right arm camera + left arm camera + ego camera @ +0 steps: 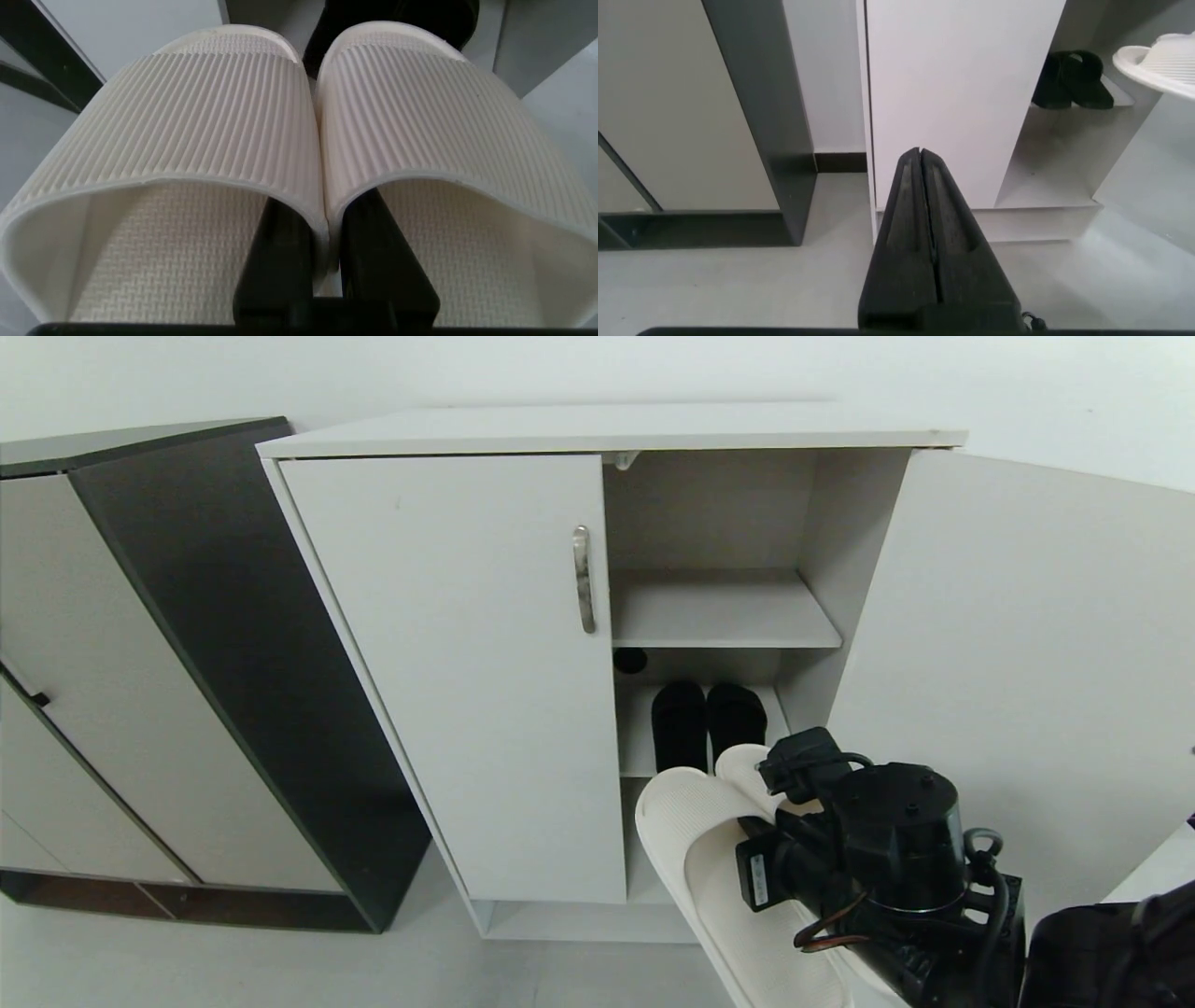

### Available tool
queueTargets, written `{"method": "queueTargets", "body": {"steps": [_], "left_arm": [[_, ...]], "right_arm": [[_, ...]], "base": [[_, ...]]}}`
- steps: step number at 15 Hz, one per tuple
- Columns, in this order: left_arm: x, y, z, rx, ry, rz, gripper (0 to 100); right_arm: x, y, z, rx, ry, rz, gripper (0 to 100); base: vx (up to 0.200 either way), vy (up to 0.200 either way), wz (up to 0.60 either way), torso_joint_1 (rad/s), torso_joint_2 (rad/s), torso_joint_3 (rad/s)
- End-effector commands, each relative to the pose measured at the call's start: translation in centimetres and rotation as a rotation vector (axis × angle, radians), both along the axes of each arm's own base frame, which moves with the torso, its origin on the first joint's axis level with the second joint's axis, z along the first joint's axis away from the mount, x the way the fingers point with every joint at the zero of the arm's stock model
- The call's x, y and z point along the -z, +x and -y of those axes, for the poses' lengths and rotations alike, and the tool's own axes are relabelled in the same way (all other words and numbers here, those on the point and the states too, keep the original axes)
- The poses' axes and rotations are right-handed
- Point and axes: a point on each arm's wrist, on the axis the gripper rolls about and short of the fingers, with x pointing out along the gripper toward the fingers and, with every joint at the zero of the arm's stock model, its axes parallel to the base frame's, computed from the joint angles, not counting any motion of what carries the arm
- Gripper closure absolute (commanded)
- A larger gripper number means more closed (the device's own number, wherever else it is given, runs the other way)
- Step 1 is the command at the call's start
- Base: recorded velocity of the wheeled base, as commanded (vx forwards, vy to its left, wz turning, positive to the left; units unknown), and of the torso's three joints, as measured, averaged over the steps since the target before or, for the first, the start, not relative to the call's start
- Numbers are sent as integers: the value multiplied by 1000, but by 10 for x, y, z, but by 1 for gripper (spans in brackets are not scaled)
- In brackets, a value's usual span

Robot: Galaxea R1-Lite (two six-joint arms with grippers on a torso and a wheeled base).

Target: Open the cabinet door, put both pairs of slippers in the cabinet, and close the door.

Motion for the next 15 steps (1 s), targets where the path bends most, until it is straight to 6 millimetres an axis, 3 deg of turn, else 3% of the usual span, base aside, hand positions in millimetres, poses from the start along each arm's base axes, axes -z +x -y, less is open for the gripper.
{"method": "queueTargets", "body": {"steps": [1,10,13,15], "left_arm": [[0,0,0,-1,0,0,100],[0,0,0,-1,0,0,100],[0,0,0,-1,0,0,100],[0,0,0,1,2,0,100]], "right_arm": [[8,2,-3,0,-7,-4,100],[16,5,-6,-32,6,43,100],[-6,17,-23,22,47,92,100],[-27,26,-33,80,47,27,100]], "base": [[0,0,0,2,71,41],[0,0,-67,0,3,2],[0,0,0,0,0,0],[0,0,0,0,0,0]]}}
